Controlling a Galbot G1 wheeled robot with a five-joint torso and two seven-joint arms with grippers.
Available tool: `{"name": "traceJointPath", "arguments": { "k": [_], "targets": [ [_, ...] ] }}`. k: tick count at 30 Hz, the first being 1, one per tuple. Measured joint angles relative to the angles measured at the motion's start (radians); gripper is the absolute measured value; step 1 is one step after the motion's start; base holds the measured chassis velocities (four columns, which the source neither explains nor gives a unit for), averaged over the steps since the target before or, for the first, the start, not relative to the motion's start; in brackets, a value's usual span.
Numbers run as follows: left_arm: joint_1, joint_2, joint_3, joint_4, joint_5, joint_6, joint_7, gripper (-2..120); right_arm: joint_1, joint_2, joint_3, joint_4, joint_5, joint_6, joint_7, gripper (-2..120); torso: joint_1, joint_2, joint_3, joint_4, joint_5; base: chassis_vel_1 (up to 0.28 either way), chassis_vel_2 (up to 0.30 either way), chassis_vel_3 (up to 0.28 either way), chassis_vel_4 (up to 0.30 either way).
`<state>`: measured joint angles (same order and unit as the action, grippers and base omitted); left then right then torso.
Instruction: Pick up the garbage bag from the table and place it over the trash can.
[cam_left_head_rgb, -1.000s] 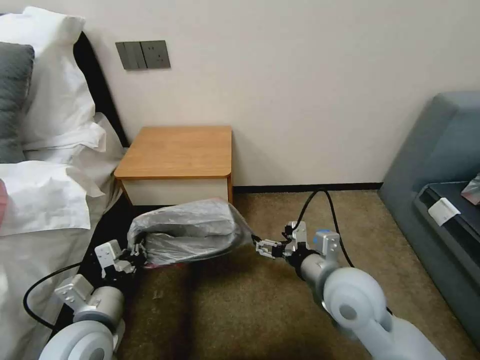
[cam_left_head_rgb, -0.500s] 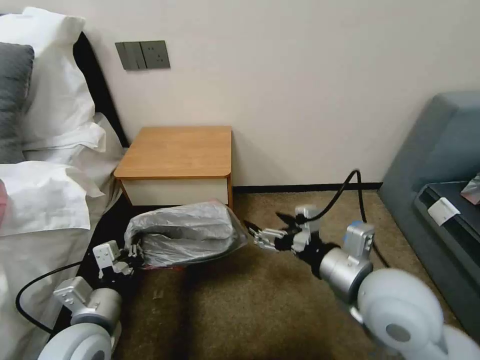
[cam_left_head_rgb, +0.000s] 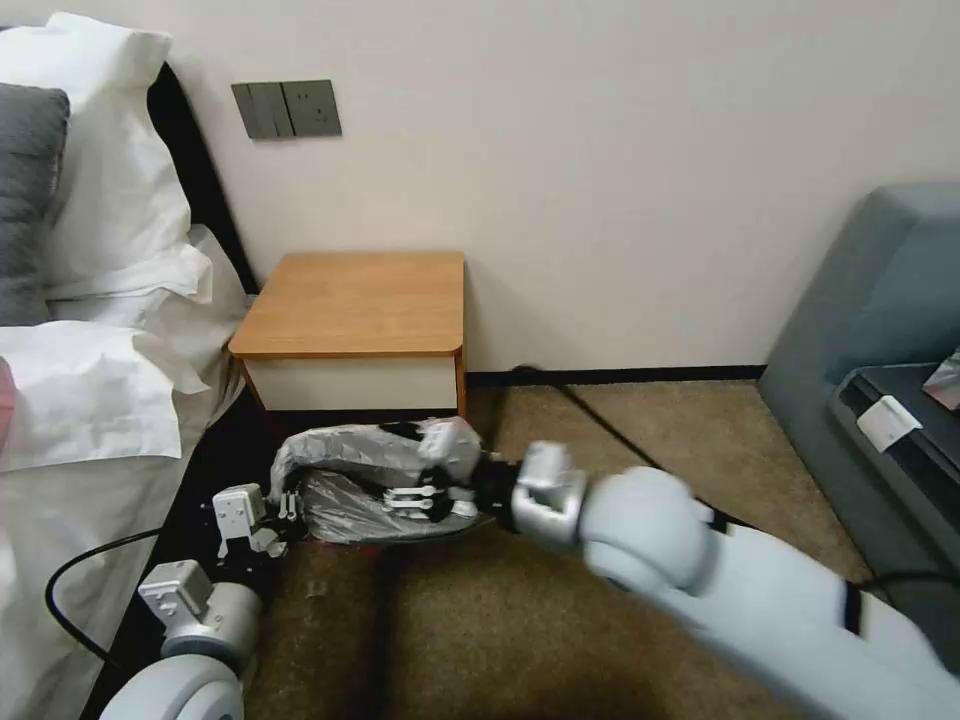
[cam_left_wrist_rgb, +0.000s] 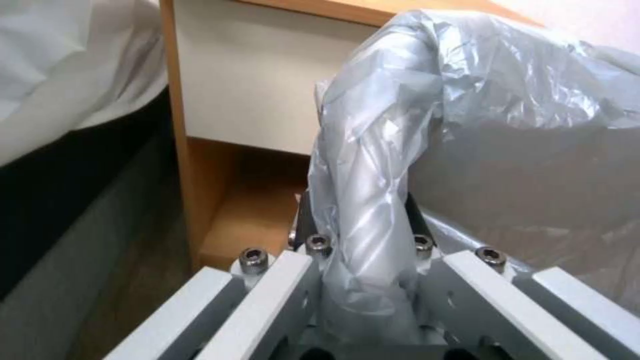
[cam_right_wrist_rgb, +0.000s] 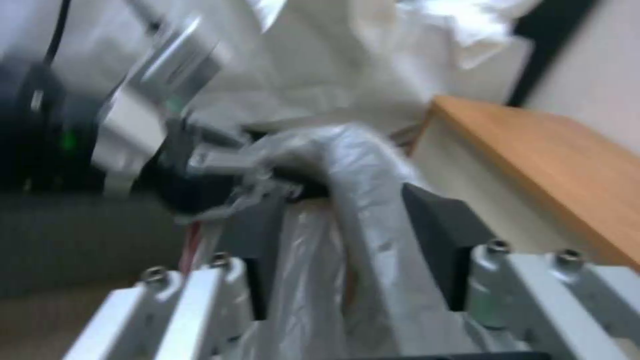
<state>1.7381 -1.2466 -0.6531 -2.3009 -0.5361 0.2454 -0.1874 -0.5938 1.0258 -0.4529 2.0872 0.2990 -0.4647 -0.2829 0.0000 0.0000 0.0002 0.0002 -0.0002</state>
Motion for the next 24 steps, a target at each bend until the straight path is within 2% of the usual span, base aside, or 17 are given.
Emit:
{"name": "traceJointPath", "arguments": {
  "k": [4, 5, 8, 9, 11, 24],
  "targets": [
    [0.001, 0.001, -0.011, -0.007, 0.000, 0.006, 0.000, 4, 0.044, 0.018, -0.045, -0.037, -0.097, 0.021, -0.090, 25, 0.000, 0.000, 0.000, -0.0002, 0.0001, 0.000, 0.000, 0.000, 0.000],
    [0.001, 0.001, -0.011, -0.007, 0.000, 0.006, 0.000, 4, 0.044, 0.018, -0.045, -0.037, -0.097, 0.021, -0.090, 25, 0.000, 0.000, 0.000, -0.0002, 0.0001, 0.000, 0.000, 0.000, 0.000],
    [0.001, 0.000, -0.010, -0.008, 0.000, 0.013, 0.001, 4, 0.073, 0.043, -0.068, -0.071, -0.128, 0.027, -0.095, 10, 0.000, 0.000, 0.000, -0.0002, 0.0000, 0.000, 0.000, 0.000, 0.000],
    [0.001, 0.000, -0.010, -0.008, 0.000, 0.013, 0.001, 4, 0.073, 0.043, -0.068, -0.071, -0.128, 0.027, -0.095, 10, 0.000, 0.000, 0.000, -0.0002, 0.0000, 0.000, 0.000, 0.000, 0.000],
    [0.002, -0.002, -0.006, -0.008, 0.001, 0.013, 0.002, 4, 0.085, 0.064, -0.073, -0.103, -0.131, 0.025, -0.080, 1, 0.000, 0.000, 0.000, -0.0001, 0.0001, 0.000, 0.000, 0.000, 0.000],
    [0.003, -0.010, 0.000, -0.011, 0.004, 0.013, -0.002, 4, 0.087, 0.104, -0.096, -0.209, -0.178, -0.012, -0.022, 0, 0.000, 0.000, 0.000, -0.0002, 0.0001, 0.000, 0.000, 0.000, 0.000]
  ]
}}
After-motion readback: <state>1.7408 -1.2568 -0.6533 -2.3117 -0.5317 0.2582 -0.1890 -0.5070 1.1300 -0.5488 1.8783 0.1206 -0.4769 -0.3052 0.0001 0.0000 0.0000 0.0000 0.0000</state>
